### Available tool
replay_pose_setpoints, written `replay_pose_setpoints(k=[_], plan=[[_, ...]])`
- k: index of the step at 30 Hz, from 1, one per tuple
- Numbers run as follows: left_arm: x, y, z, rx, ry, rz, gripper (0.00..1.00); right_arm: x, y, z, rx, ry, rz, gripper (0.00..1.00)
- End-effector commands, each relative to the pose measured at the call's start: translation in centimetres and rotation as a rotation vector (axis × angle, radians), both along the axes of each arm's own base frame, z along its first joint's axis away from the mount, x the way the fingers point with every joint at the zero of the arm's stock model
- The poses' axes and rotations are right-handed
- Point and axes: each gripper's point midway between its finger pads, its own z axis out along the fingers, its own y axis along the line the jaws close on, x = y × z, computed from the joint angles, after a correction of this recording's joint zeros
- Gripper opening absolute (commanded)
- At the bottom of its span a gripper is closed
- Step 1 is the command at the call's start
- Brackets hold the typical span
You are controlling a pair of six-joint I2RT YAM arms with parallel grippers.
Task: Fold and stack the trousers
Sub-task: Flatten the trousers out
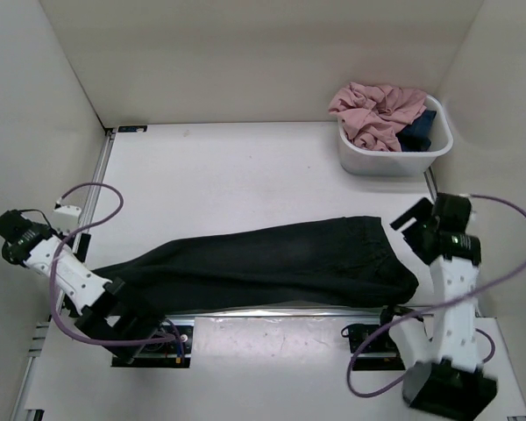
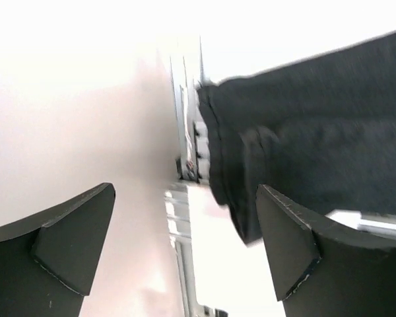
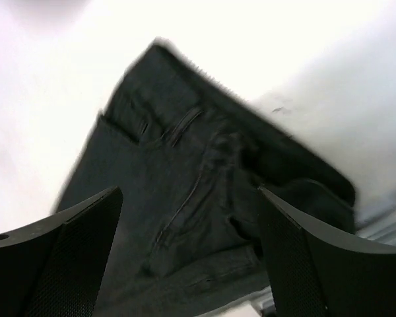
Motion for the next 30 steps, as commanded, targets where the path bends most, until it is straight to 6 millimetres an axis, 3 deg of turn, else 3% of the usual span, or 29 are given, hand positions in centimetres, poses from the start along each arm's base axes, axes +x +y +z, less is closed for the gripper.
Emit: replay_pose_setpoints(k=[1, 3, 5, 8, 10, 12, 14, 15, 18, 19, 20, 21, 24, 27, 28, 30], plan=[[1.8, -0.1, -1.6, -0.104, 0.019, -0.002, 0.98, 3.4, 3.7, -3.0, 0.064, 0.121, 0.276, 0.85], [0.3, 1.0, -4.7, -0.173, 0.123, 0.114, 0.97, 4.0, 5.0, -5.7, 0.042, 0.257, 0.344, 0.85], [-0.6, 1.0, -6.6, -0.238, 0.159, 0.161, 0.97, 4.8, 5.9, -7.0, 0.072, 0.302, 0.354, 0.85], [0.3, 0.5, -8.8, -0.308, 0.166, 0.173, 0.98, 5.9, 6.9, -9.3, 0.129, 0.34, 0.339, 0.8], [1.5, -0.9, -10.2, -0.347, 0.216, 0.137, 0.98, 6.2, 7.0, -11.1, 0.152, 0.393, 0.333, 0.8], [1.4, -1.7, -11.8, -0.323, 0.281, 0.13, 0.98, 6.4, 7.5, -13.0, 0.18, 0.465, 0.335, 0.78], [1.4, -1.1, -13.1, -0.292, 0.299, 0.145, 0.98, 6.0, 7.6, -15.4, 0.203, 0.566, 0.317, 0.78], [1.0, -1.8, -14.2, -0.316, 0.343, 0.144, 0.96, 6.4, 7.6, -15.8, 0.213, 0.58, 0.302, 0.78], [0.7, -2.7, -15.9, -0.356, 0.405, 0.145, 0.72, 6.9, 7.5, -17.5, 0.247, 0.62, 0.235, 0.75], [0.9, -2.5, -15.9, -0.356, 0.405, 0.145, 0.61, 7.4, 7.4, -17.8, 0.244, 0.607, 0.215, 0.73], [1.1, -2.8, -16.2, -0.364, 0.414, 0.143, 0.34, 8.0, 6.7, -17.9, 0.229, 0.596, 0.175, 0.72], [1.3, -2.6, -15.9, -0.371, 0.418, 0.154, 0.18, 8.4, 6.5, -18.0, 0.231, 0.586, 0.13, 0.7], [2.3, -2.9, -15.9, -0.41, 0.414, 0.159, 0.14, 10.9, 5.6, -17.2, 0.233, 0.507, 0.019, 0.61], [5.9, -0.9, -14.6, -0.372, 0.329, 0.194, 0.14, 13.4, 4.7, -16.6, 0.253, 0.414, -0.063, 0.5], [9.0, 0.0, -13.1, -0.353, 0.252, 0.173, 0.14, 14.4, 4.6, -16.5, 0.265, 0.385, -0.105, 0.47], [12.4, 0.7, -11.9, -0.339, 0.179, 0.153, 0.14, 16.5, 4.2, -16.1, 0.284, 0.316, -0.14, 0.43]])
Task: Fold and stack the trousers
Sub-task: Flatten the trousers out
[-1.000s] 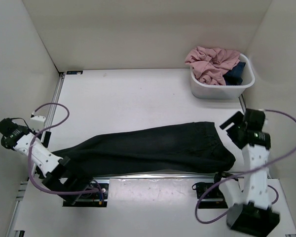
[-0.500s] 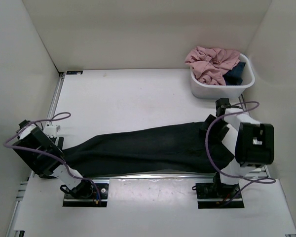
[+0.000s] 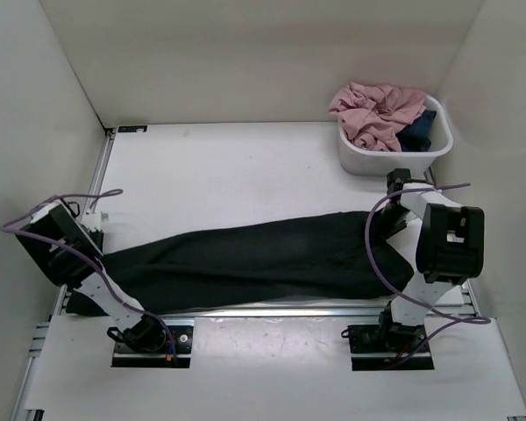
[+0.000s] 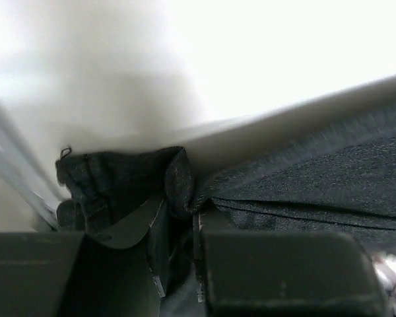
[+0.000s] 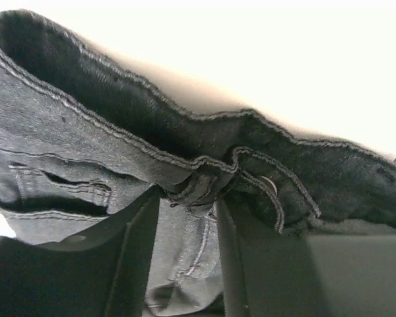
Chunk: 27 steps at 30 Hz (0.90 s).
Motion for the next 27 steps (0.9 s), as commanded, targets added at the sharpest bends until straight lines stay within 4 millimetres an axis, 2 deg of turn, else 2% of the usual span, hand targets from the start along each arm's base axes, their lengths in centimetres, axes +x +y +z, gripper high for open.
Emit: replay_pose_setpoints(k=[1, 2, 4, 5, 6, 8, 10, 12, 13, 16, 19, 21, 24, 25, 27], plan=[[11.0, 3.5, 2.4, 0.148, -0.311, -0.01, 0.14, 10.6, -2.0, -0.3, -0.052, -0.318, -0.2, 0.41], [13.7, 4.2, 3.7, 0.169, -0.367, -0.036, 0.14, 11.5, -2.3, -0.1, -0.061, -0.336, -0.212, 0.41], [16.6, 3.5, 4.6, 0.18, -0.405, -0.066, 0.14, 13.0, -2.4, -0.1, -0.061, -0.357, -0.213, 0.4], [19.0, 2.7, 5.3, 0.187, -0.436, -0.097, 0.14, 14.7, -2.8, 1.0, -0.073, -0.396, -0.217, 0.4], [20.0, 2.4, 5.5, 0.189, -0.449, -0.116, 0.14, 15.0, -2.8, 1.3, -0.073, -0.392, -0.217, 0.4], [20.8, 1.5, 5.7, 0.184, -0.436, -0.117, 0.27, 15.5, -3.0, 1.1, -0.089, -0.362, -0.195, 0.4], [21.5, 1.5, 6.0, 0.196, -0.441, -0.113, 0.49, 16.4, -2.4, 1.9, -0.056, -0.365, -0.145, 0.43], [21.3, 1.8, 6.0, 0.215, -0.429, -0.1, 0.67, 16.2, -1.8, 2.0, -0.033, -0.368, -0.073, 0.46], [21.3, 1.8, 6.0, 0.215, -0.429, -0.1, 0.72, 16.2, -1.6, 2.0, -0.023, -0.369, -0.049, 0.47], [22.1, 2.2, 7.0, 0.229, -0.457, -0.088, 0.78, 15.4, -1.2, 2.3, -0.012, -0.383, 0.027, 0.49], [23.7, 2.2, 8.3, 0.215, -0.516, -0.073, 0.8, 14.9, -0.9, 3.1, -0.003, -0.407, 0.064, 0.5], [24.8, 1.0, 7.6, 0.191, -0.514, -0.092, 0.8, 14.2, -0.8, 3.3, 0.002, -0.41, 0.086, 0.5], [25.5, 0.4, 6.5, 0.224, -0.478, -0.119, 0.8, 13.3, -0.7, 3.9, -0.002, -0.401, 0.108, 0.5], [25.0, 0.7, 4.9, 0.23, -0.425, -0.115, 0.78, 12.8, -0.9, 3.8, -0.013, -0.39, 0.105, 0.5], [23.9, 0.3, 3.6, 0.231, -0.347, -0.125, 0.76, 12.7, -1.1, 4.8, -0.028, -0.404, 0.111, 0.5]])
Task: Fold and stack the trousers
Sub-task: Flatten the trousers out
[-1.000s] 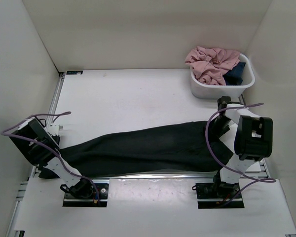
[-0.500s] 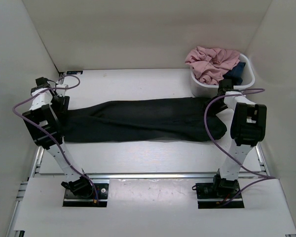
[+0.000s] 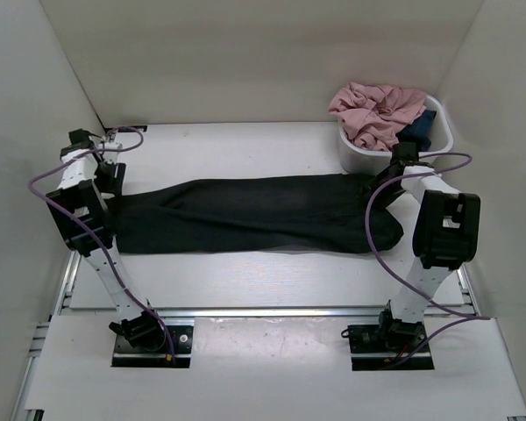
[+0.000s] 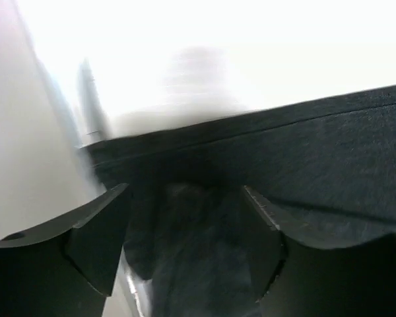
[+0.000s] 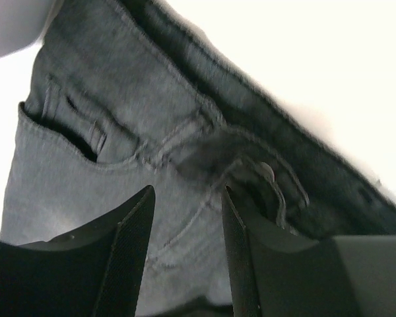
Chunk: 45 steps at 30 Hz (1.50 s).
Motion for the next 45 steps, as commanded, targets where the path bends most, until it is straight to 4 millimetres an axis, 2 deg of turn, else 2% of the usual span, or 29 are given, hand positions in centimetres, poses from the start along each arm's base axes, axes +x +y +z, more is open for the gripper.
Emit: replay_pose_setpoints(k=[1, 5, 7, 8, 10, 12, 13, 14, 16, 17, 18, 20, 21, 23, 24, 26, 27, 28, 30, 31, 32, 35, 36, 37, 38, 39, 41, 43, 45], plan=[[-1.2, -0.9, -2.2, 0.003, 0.117, 0.003, 0.75, -1.2, -0.3, 2.2, -0.024, -0.012, 0.033, 0.5], [-2.7, 0.0, -3.1, 0.057, 0.186, 0.04, 0.6, -1.3, -0.7, 3.4, -0.047, -0.021, 0.033, 0.51], [-2.8, 0.2, -3.0, 0.065, 0.189, 0.053, 0.24, -1.2, -0.7, 3.6, -0.052, -0.021, 0.043, 0.51], [-2.6, 0.2, -3.0, 0.066, 0.176, 0.065, 0.14, -1.5, -0.7, 3.5, -0.051, -0.011, 0.043, 0.51], [-2.2, 0.4, -1.9, 0.075, 0.15, 0.067, 0.14, -2.5, -0.6, 2.6, -0.044, 0.026, 0.036, 0.51], [-1.6, 0.4, 0.1, 0.083, 0.092, 0.066, 0.14, -4.3, -1.3, 1.0, -0.019, 0.088, -0.01, 0.51], [-1.5, 0.4, 1.0, 0.09, 0.073, 0.067, 0.14, -4.9, -0.9, 0.8, 0.006, 0.102, -0.028, 0.51], [-1.4, 0.4, 3.1, 0.107, 0.029, 0.069, 0.14, -5.6, -1.0, 0.1, 0.023, 0.126, -0.044, 0.51], [-1.8, 0.3, 4.7, 0.126, 0.004, 0.026, 0.14, -6.6, -0.7, -0.8, 0.033, 0.139, -0.041, 0.51], [-2.6, 0.0, 4.8, 0.128, 0.013, 0.013, 0.14, -6.9, -0.6, -0.8, 0.033, 0.139, -0.041, 0.51], [-2.9, -0.1, 7.0, 0.152, -0.033, 0.005, 0.14, -7.2, -0.6, -1.1, 0.034, 0.15, -0.041, 0.51], [-4.3, -0.3, 8.0, 0.166, -0.042, -0.026, 0.14, -8.2, -0.5, -1.4, 0.032, 0.164, -0.032, 0.51], [-6.1, -0.4, 8.5, 0.171, -0.039, -0.024, 0.14, -8.4, -0.5, -1.3, 0.032, 0.162, -0.032, 0.51], [-7.9, -0.9, 8.5, 0.167, -0.034, -0.046, 0.14, -8.4, -0.7, -1.2, 0.019, 0.151, -0.027, 0.51], [-10.0, -1.2, 8.4, 0.16, -0.025, -0.045, 0.14, -8.9, -0.6, -1.3, 0.019, 0.157, -0.027, 0.51], [-12.2, -1.9, 8.1, 0.163, -0.011, -0.075, 0.14, -9.3, -0.4, -1.4, 0.028, 0.161, -0.024, 0.51], [-14.6, -2.4, 6.2, 0.131, 0.04, -0.116, 0.14, -9.6, -0.4, -1.4, 0.029, 0.164, -0.023, 0.51], [-16.0, -2.6, 7.0, 0.156, 0.021, -0.128, 0.14, -9.6, -0.4, -1.4, 0.029, 0.164, -0.023, 0.51], [-18.6, -2.9, 5.9, 0.169, 0.054, -0.194, 0.14, -10.3, -0.6, -1.7, 0.027, 0.172, -0.024, 0.51], [-21.3, -3.2, 4.6, 0.158, 0.078, -0.195, 0.14, -10.2, -1.2, -1.3, 0.018, 0.159, -0.039, 0.51], [-22.6, -3.2, 4.1, 0.166, 0.094, -0.211, 0.14, -10.4, -1.6, -1.2, 0.016, 0.157, -0.045, 0.51], [-26.7, -3.9, 2.5, 0.157, 0.112, -0.316, 0.14, -10.0, -2.7, 0.2, -0.047, 0.09, 0.003, 0.51], [-27.4, -4.0, 2.3, 0.172, 0.118, -0.379, 0.14, -9.1, -3.1, 2.2, -0.081, 0.031, 0.056, 0.51], [-28.3, -4.2, 1.6, 0.16, 0.116, -0.379, 0.14, -8.9, -3.2, 3.0, -0.099, 0.008, 0.086, 0.53], [-29.0, -4.3, 2.1, 0.175, 0.115, -0.387, 0.14, -8.9, -3.2, 3.8, -0.108, -0.009, 0.121, 0.55], [-29.5, -4.7, 1.8, 0.159, 0.118, -0.397, 0.14, -8.7, -3.0, 5.2, -0.114, -0.049, 0.155, 0.57], [-30.1, -4.5, 1.8, 0.147, 0.118, -0.388, 0.14, -9.2, -1.9, 7.2, -0.092, -0.109, 0.267, 0.58], [-30.8, -4.3, 1.4, 0.138, 0.127, -0.4, 0.14, -9.8, 0.0, 8.3, -0.083, -0.149, 0.387, 0.62], [-31.5, -4.1, 0.5, 0.143, 0.151, -0.401, 0.14, -11.6, 2.1, 8.6, -0.064, -0.156, 0.486, 0.66]])
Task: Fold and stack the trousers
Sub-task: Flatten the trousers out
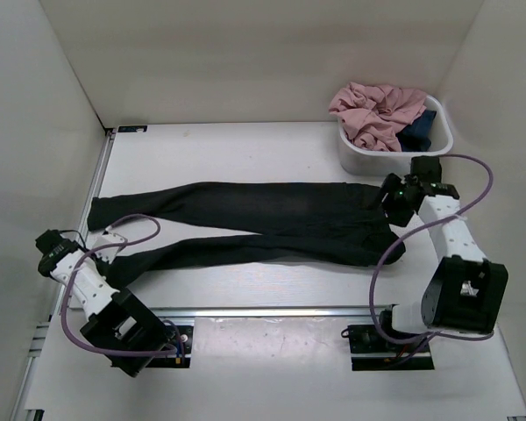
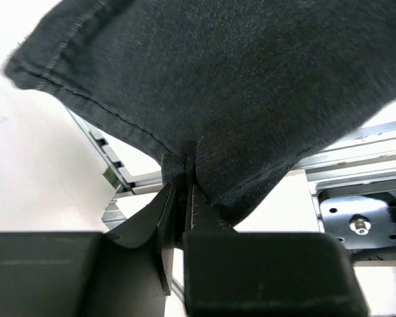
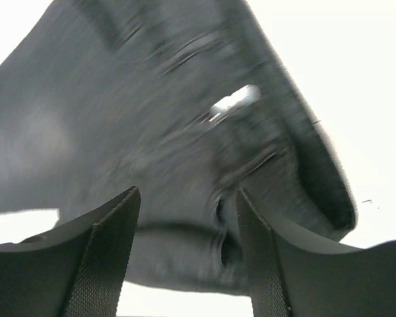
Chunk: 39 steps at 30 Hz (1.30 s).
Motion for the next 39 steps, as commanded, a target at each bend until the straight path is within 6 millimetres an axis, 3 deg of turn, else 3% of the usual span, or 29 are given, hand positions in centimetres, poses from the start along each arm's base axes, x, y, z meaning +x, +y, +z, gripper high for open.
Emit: replay_pose_setpoints(k=[1, 4, 9, 12, 15, 19, 22, 25, 26, 28, 31, 34, 38, 39], plan=[[-0.6, 0.5, -1.0, 0.022, 0.008, -0.08, 0.14, -2.7, 4.5, 1.7, -0.001, -0.031, 0.319, 0.69], [-1.0, 1.4, -1.6, 0.057, 0.009, -0.063, 0.14, -6.0, 6.6, 0.3, 0.007, 0.082, 0.39, 0.82], [-0.6, 2.0, -0.7, 0.067, -0.02, -0.029, 0.14, -9.9, 9.0, -1.5, 0.192, 0.218, 0.281, 0.97], [-0.2, 2.4, 0.0, 0.082, -0.035, -0.02, 0.14, -11.9, 9.7, -1.8, 0.226, 0.283, 0.24, 0.99], [-0.3, 2.7, 0.1, 0.089, -0.04, -0.011, 0.14, -12.7, 9.6, -1.9, 0.234, 0.305, 0.174, 0.99], [-0.3, 3.3, 0.5, 0.107, -0.051, 0.007, 0.14, -13.8, 9.6, -0.6, 0.243, 0.294, 0.122, 0.99], [-0.5, 4.5, 0.9, 0.142, -0.068, 0.03, 0.14, -14.7, 8.2, 0.4, 0.168, 0.26, 0.081, 0.96], [-1.1, 6.2, 0.7, 0.182, -0.093, 0.08, 0.14, -16.2, 6.4, -2.1, 0.078, 0.286, 0.022, 0.92], [-1.3, 6.7, 0.8, 0.196, -0.099, 0.097, 0.14, -17.2, 5.9, -4.2, 0.059, 0.317, 0.003, 0.89], [-1.8, 6.8, -0.1, 0.155, -0.094, 0.112, 0.14, -16.6, 6.8, -4.9, 0.125, 0.293, -0.027, 0.89], [-1.7, 7.9, 0.9, 0.17, -0.114, 0.133, 0.14, -16.1, 8.1, -4.7, 0.192, 0.296, -0.032, 0.91], [-1.9, 7.8, 0.9, 0.14, -0.124, 0.137, 0.14, -16.8, 7.1, -5.9, 0.119, 0.319, -0.058, 0.92], [-1.9, 6.6, -0.2, 0.098, -0.115, 0.102, 0.16, -17.1, 4.9, -9.1, 0.012, 0.368, -0.15, 0.77], [-2.1, 6.4, -0.6, 0.089, -0.11, 0.102, 0.17, -16.6, 4.7, -9.3, 0.004, 0.357, -0.172, 0.65]])
